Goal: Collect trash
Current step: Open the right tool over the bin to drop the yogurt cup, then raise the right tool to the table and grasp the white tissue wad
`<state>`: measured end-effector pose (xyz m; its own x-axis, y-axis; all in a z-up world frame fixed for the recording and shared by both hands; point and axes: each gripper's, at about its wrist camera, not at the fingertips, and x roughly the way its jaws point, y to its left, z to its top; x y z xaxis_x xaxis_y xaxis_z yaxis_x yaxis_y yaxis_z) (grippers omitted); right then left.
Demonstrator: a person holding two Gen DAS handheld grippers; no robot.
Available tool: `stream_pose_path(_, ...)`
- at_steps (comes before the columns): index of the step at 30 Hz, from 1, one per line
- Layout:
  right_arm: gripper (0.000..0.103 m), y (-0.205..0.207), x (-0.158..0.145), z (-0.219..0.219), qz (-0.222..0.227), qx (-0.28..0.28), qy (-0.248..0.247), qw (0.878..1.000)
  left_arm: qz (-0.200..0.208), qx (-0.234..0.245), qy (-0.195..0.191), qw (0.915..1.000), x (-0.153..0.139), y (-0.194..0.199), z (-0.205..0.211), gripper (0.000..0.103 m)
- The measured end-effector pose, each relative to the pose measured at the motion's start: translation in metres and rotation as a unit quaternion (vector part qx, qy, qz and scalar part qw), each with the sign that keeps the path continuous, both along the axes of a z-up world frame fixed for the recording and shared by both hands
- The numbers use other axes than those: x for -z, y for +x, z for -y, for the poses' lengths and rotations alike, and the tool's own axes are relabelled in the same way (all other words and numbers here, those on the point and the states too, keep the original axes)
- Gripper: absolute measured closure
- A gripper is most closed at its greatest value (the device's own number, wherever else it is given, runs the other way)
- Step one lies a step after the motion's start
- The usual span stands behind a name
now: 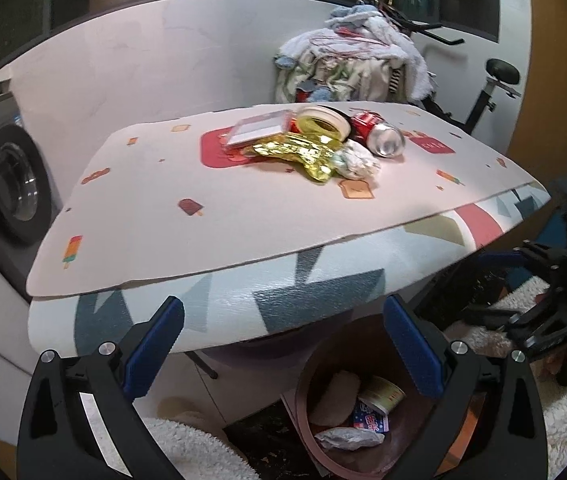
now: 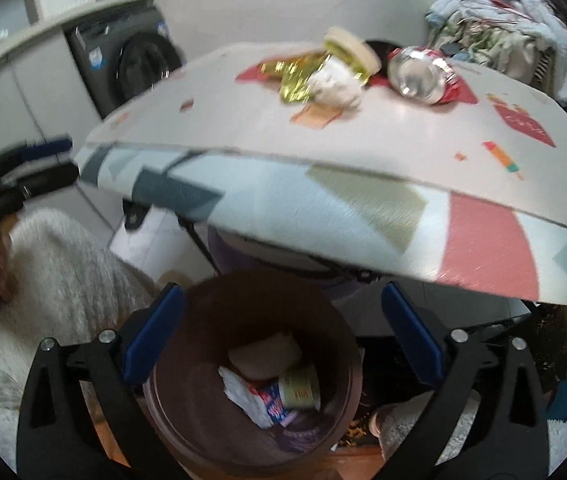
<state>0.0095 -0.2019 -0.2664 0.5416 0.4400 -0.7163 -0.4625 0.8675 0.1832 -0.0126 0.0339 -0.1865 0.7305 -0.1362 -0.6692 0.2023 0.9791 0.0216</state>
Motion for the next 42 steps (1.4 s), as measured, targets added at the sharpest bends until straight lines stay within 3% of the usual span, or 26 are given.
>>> stream_pose_path(4, 0.006, 0.002, -0.018, 0.015, 0.034, 0.052, -0.016, 0.998, 0.006, -0.014, 0.016, 0.9998, -0.005, 0.0, 0.001, 0.006)
stream_pose_path(9, 0.006, 0.011, -0.041, 0.04, 0.049, 0.048, 0.015, 0.998, 0.006, 0.014, -0.005, 0.9999, -0.015, 0.007, 0.004, 0.006)
stream_pose_path(13, 0.006, 0.024, -0.056, 0.051, 0.061, 0.05, 0.001, 0.997, 0.062, 0.025, 0.021, 0.9976, -0.034, 0.009, 0.014, 0.006)
stream_pose_path(15, 0.006, 0.031, -0.063, 0.053, 0.057, 0.038, -0.005, 0.998, 0.07, 0.032, 0.032, 0.9966, -0.041, 0.014, 0.017, 0.006)
stream_pose_path(21, 0.006, 0.049, -0.072, 0.046, 0.067, 0.023, -0.052, 0.996, 0.061, 0.029, 0.027, 0.9974, -0.056, 0.04, 0.01, 0.006)
stream_pose_path(25, 0.006, 0.061, -0.071, 0.041, 0.068, 0.019, -0.058, 0.996, 0.038, 0.027, 0.004, 0.9989, -0.058, 0.058, -0.002, 0.006)
stream_pose_path(29, 0.006, 0.079, -0.067, 0.031, 0.068, 0.004, -0.063, 0.996, 0.022, 0.004, 0.014, 0.9996, -0.053, 0.073, -0.009, 0.006)
stream_pose_path(31, 0.01, 0.089, -0.065, 0.025, 0.066, -0.006, -0.061, 0.996, 0.02, -0.01, 0.02, 0.9996, -0.049, 0.078, -0.014, 0.006)
stream_pose_path(33, 0.024, 0.102, -0.061, 0.015, 0.059, -0.019, -0.06, 0.996, 0.022, -0.021, 0.019, 0.9993, -0.046, 0.083, -0.019, 0.006)
stream_pose_path(42, 0.034, 0.157, -0.047, -0.034, 0.042, -0.058, -0.053, 0.996, 0.008, -0.044, -0.027, 0.9986, -0.035, 0.11, -0.042, 0.006)
